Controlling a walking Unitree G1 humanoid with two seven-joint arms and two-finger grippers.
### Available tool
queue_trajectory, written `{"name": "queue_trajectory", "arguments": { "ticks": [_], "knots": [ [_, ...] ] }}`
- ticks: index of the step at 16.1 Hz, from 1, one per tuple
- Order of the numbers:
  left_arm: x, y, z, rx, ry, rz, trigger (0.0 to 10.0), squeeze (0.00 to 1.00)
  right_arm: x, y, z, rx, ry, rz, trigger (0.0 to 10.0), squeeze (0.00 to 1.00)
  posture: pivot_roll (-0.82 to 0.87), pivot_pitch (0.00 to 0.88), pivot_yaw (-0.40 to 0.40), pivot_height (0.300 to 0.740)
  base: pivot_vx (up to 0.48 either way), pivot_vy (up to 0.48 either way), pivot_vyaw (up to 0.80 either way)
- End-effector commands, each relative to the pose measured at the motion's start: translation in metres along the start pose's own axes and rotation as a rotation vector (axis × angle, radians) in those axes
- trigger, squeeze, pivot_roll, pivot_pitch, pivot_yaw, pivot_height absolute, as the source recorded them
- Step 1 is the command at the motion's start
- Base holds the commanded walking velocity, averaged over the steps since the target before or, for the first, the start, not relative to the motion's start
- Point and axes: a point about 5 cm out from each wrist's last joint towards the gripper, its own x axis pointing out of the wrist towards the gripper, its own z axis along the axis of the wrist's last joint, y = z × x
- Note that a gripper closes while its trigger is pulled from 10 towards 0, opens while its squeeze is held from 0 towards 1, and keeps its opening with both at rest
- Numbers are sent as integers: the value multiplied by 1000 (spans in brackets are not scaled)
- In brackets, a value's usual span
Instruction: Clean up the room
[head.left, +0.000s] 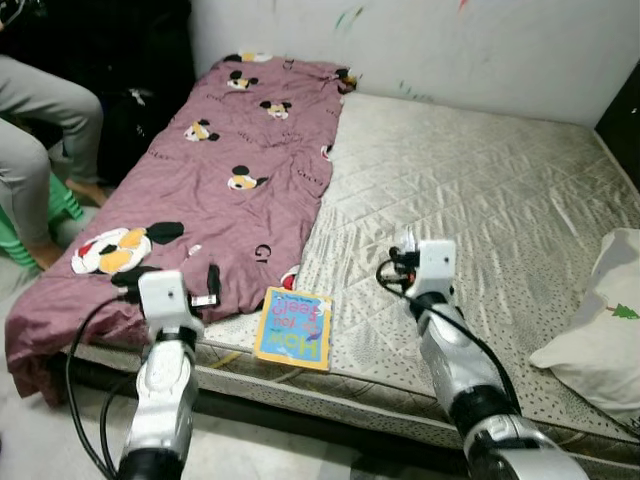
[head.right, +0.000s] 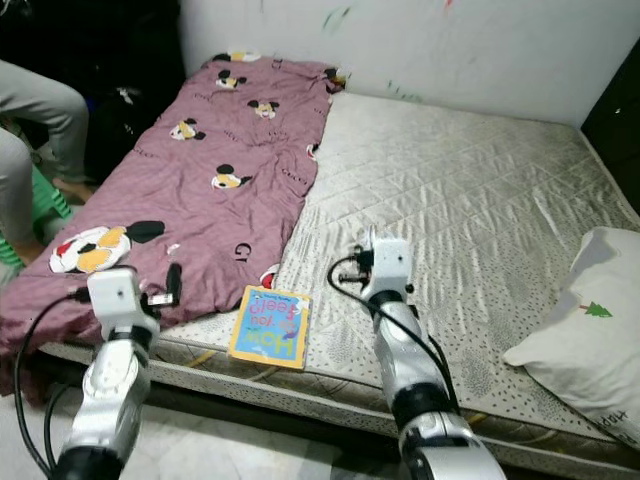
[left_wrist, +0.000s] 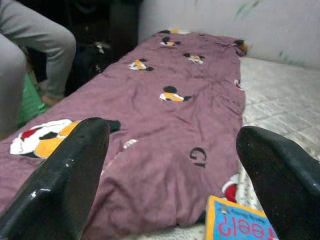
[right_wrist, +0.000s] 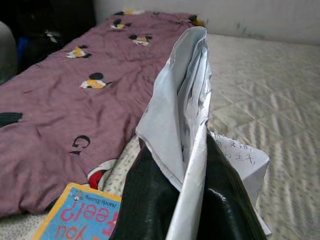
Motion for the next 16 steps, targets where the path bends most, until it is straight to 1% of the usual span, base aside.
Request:
{"name": "queue_trajectory", "arguments": {
  "ticks": [1, 3, 4, 5, 6, 8, 9, 10, 11, 12, 13, 14, 15, 16],
  "knots": [
    [-1, -2, 6, 20, -46, -28, 10000, 0, -1, 7, 5, -31, -45, 62, 10000, 0, 21, 0, -18, 740, 0, 0, 0],
    [0, 4, 8, 28, -54, 14, 10000, 0, -7, 13, 1, -43, -62, 80, 10000, 0, 24, 0, -13, 740, 0, 0, 0],
    [3, 6, 10, 31, -51, 24, 10000, 0, -9, 15, 0, -48, -73, 75, 10000, 0, 18, 0, -6, 740, 0, 0, 0],
    [2, 8, 11, 31, -54, 17, 10000, 0, -12, 17, -1, -44, -79, 70, 10000, 0, 11, 0, 3, 740, 0, 0, 0],
    [0, 7, 10, 34, -47, -13, 10000, 0, -16, 17, -2, -35, -85, 56, 10000, 0, 7, 0, 15, 740, 0, 0, 0],
    [-4, 7, 8, 47, -35, -31, 10000, 0, -20, 11, -6, -14, -74, 22, 10000, 0, 7, 0, 15, 740, 0, 0, 0],
    [-7, 7, 8, 40, -33, -33, 10000, 0, -24, 1, -8, 13, -63, -38, 10000, 0, -15, 0, 14, 740, 0, 0, 0],
    [-9, 6, 6, 37, -31, -33, 10000, 0, -25, -1, -9, 12, -66, -47, 10000, 0, -23, 0, 14, 740, 0, 0, 0],
    [-13, 4, 0, 18, -8, -34, 10000, 0, -29, -5, -8, -3, -68, -56, 10000, 0, -25, 0, 10, 740, 0, 0, 0],
    [-16, 1, -1, 8, 1, -20, 10000, 0, -33, -9, -7, 10, -66, -65, 10000, 0, -14, 0, 1, 740, 0, 0, 0],
    [-17, -3, 2, -9, -3, -20, 10000, 0, -34, -9, -8, 18, -58, -61, 10000, 0, -3, 0, -3, 740, 0, 0, 0],
    [-22, -5, 6, -22, -4, -51, 10000, 0, -33, -5, -9, 25, -45, -59, 10000, 0, 12, 0, 0, 740, 0, 0, -800],
    [-23, -5, 6, -29, -2, -57, 10000, 0, -33, -5, -9, 30, -42, -61, 10000, 0, 12, 0, 0, 740, 0, 0, -800],
    [-27, -2, 9, -28, -3, -67, 10000, 0, -35, -2, -10, 49, -34, -76, 10000, 0, 24, 0, 2, 740, 0, 0, -800]
  ]
}}
